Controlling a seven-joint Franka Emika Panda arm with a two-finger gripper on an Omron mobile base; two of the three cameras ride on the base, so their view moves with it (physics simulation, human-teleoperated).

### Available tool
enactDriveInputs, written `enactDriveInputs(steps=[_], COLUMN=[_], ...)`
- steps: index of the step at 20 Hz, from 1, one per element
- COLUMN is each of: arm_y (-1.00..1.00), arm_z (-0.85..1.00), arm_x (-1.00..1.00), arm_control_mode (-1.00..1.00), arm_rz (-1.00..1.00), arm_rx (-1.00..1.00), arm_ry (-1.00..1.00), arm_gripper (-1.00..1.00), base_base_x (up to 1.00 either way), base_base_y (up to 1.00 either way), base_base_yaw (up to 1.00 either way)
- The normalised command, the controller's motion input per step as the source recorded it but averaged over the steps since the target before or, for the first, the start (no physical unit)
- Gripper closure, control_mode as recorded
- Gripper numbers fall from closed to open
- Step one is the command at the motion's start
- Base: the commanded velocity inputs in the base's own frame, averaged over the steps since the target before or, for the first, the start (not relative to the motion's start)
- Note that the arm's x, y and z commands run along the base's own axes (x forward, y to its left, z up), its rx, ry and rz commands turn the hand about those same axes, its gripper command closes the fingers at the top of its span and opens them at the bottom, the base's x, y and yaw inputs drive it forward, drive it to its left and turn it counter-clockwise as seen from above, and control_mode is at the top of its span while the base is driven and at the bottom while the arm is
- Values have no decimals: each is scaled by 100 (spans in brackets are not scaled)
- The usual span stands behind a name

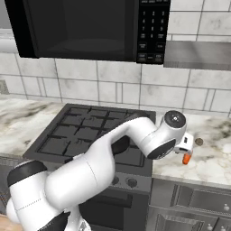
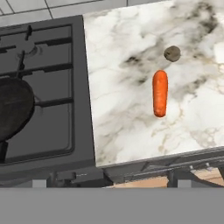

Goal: Put the carrot and garlic in the pan. Then turn on the front right burner and set the heat to medium.

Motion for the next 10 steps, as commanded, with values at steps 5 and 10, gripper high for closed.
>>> enactDriveInputs(steps=[5, 10], arm_y=[-4, -3], arm_z=[-21, -25], arm_x=[2, 4], arm_control_mode=[-100, -100], arm_rz=[0, 0], arm_rx=[0, 0], arm_ry=[11, 4], arm_gripper=[-100, -100], base_base_x=[0, 0], base_base_y=[0, 0], base_base_yaw=[0, 0])
